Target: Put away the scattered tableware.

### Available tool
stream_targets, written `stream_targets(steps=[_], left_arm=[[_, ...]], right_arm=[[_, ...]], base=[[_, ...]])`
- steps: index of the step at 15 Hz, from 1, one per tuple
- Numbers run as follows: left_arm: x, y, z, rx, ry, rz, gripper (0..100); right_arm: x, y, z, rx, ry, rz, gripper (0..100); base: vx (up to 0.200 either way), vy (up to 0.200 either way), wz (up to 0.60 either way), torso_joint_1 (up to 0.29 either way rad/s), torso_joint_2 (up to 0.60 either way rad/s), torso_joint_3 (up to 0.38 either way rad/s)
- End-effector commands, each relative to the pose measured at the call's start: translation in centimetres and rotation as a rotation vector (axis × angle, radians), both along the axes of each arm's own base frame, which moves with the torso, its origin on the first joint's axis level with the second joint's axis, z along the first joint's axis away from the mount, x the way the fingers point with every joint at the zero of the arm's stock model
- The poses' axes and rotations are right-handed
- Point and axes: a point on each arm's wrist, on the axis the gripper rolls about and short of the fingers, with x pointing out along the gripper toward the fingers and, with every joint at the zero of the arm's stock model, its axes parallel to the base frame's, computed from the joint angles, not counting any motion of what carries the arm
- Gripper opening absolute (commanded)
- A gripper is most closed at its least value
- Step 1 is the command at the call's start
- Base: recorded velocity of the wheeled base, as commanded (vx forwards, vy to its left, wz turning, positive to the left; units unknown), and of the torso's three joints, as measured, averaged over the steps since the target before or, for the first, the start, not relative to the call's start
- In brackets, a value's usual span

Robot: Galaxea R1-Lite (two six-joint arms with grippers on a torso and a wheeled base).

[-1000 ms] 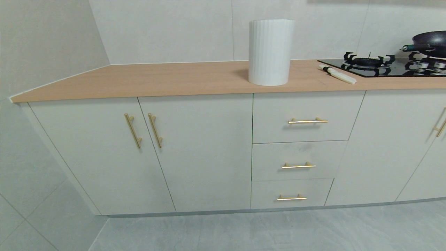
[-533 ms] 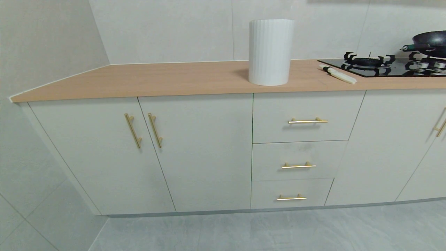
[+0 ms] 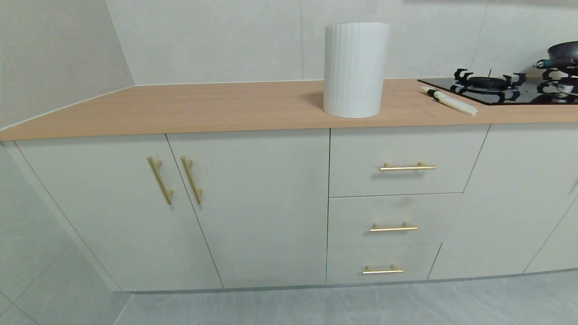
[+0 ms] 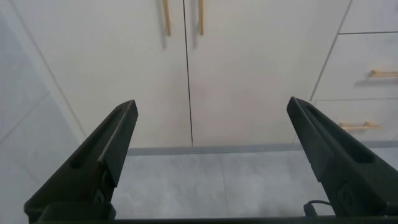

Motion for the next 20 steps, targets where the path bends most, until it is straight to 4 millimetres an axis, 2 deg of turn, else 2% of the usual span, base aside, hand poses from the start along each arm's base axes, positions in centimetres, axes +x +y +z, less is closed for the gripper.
stream_targets(steps=[1, 13, 20], left_arm=[[0.00, 0.00, 0.00, 0.000, 0.000, 0.000, 100], [0.00, 0.00, 0.02, 0.000, -0.001, 0.000, 100], [0.00, 0.00, 0.02, 0.001, -0.001, 0.000, 100]], right_arm=[[0.03, 0.00, 0.01, 0.001, 0.003, 0.001, 100], [0.03, 0.00, 0.01, 0.001, 0.003, 0.001, 100], [0.03, 0.00, 0.01, 0.001, 0.003, 0.001, 100]], base=[[0.200, 0.000, 0.00, 0.002, 0.01, 0.007], [0.200, 0.000, 0.00, 0.003, 0.00, 0.002], [0.000, 0.000, 0.00, 0.000, 0.00, 0.000]])
